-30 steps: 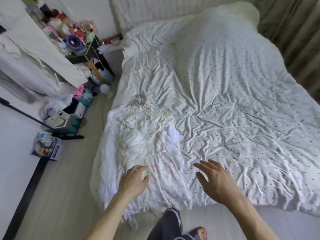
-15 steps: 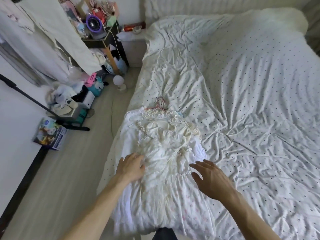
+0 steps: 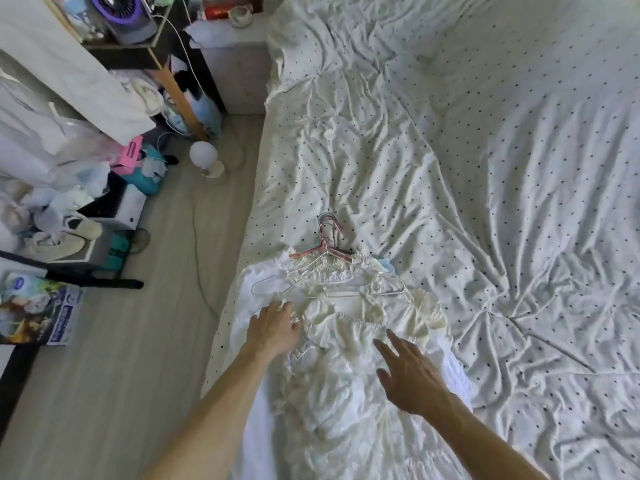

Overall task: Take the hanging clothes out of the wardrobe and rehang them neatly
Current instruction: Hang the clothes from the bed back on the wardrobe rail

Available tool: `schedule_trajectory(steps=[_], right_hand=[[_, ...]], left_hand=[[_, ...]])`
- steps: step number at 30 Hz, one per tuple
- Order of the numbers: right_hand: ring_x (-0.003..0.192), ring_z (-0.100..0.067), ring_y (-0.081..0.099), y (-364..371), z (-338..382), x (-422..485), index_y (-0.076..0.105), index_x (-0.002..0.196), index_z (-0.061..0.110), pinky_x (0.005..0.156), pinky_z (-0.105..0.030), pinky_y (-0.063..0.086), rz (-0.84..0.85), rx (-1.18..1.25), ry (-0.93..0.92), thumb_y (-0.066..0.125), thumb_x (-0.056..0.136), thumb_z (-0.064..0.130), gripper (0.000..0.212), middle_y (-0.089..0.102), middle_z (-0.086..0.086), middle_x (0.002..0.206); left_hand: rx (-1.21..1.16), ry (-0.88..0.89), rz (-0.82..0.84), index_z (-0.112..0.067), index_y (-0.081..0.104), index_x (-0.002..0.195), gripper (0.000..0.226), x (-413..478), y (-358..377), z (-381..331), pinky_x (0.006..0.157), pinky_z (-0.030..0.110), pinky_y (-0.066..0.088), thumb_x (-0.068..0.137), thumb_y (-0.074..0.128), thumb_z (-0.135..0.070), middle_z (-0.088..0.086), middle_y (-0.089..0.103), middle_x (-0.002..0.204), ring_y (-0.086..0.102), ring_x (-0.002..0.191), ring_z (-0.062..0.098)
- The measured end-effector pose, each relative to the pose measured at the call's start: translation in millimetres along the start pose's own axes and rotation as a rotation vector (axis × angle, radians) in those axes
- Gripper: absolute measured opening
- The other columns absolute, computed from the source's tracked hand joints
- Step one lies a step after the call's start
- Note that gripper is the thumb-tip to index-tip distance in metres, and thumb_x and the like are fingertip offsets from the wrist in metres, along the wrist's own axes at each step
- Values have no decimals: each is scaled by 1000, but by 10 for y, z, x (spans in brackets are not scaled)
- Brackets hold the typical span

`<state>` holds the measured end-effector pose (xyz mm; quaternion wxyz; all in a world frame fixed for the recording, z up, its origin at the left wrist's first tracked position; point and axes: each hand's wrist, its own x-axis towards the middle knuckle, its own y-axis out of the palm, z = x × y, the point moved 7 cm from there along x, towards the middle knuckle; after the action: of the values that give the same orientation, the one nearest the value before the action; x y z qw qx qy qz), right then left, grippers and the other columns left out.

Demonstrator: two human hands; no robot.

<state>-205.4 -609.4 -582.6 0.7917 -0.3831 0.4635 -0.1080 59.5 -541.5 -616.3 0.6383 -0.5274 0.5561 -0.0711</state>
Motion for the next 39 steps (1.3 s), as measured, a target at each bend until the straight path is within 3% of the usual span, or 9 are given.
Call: schedule_trajectory(steps=[5,12,16,20,24,27,31,35,39], right_hand=[[153,-26,-9,490,-119,592,-1,158,34,124,-48,5,116,-64,74,37,103,45,68,-23,1,163],[148,-28,-26,932,-222,787,-19,154,36,119,-51,-10,167,-59,105,38,102,48,78,-37,3,157],[149,-25,-23,902,-265,761,-12,156,38,122,-50,-5,190,0,98,38,102,50,75,-32,8,159],[153,-25,-3,696,-202,665,13,157,36,124,-49,13,189,170,119,41,101,50,64,-13,9,165],[140,-20,41,316,-86,425,43,148,26,112,-34,34,-6,508,204,47,99,51,55,40,2,155],[118,-13,60,-4,-5,97,55,136,22,98,-27,45,-170,840,237,54,96,50,48,61,1,136],[96,-6,70,-379,46,-461,55,132,25,87,-36,56,-323,1161,226,57,90,62,56,67,5,122],[75,-8,72,-750,-80,-1054,55,127,23,68,-23,52,-500,1236,206,62,95,41,37,69,7,110],[58,-2,62,-902,-501,-1639,59,115,16,58,-17,48,-647,1164,272,56,98,19,17,75,8,88]], left_hand=[[28,72,-105,-21,37,148,53,838,-74,60,105,49,43,100,43,-41,6,41,152,44,136,30],[87,128,-245,-16,53,133,37,1404,-88,90,88,46,51,102,43,-33,9,60,128,54,118,31],[96,180,-338,-15,64,110,21,1361,-224,62,71,44,49,101,48,-24,10,64,101,57,97,33],[-147,219,-424,-15,64,101,13,1062,-435,56,63,39,46,100,53,-21,5,60,95,59,87,31],[-415,222,-332,-26,60,104,10,469,-529,-132,65,31,47,102,51,-30,-14,64,90,61,80,11],[-511,257,-305,-30,63,101,7,-74,-517,-378,65,14,47,100,55,-31,-18,67,89,62,81,-2],[-658,326,-275,-28,67,101,10,-812,-417,-858,67,11,48,99,58,-32,-15,68,95,63,81,-3],[-736,395,-207,-27,70,105,12,-1470,-216,-1487,74,13,48,98,61,-29,-11,67,100,62,86,-1],[-695,427,-16,-35,69,103,11,-1968,-55,-2162,71,17,48,98,59,-34,-12,69,95,62,74,1]])
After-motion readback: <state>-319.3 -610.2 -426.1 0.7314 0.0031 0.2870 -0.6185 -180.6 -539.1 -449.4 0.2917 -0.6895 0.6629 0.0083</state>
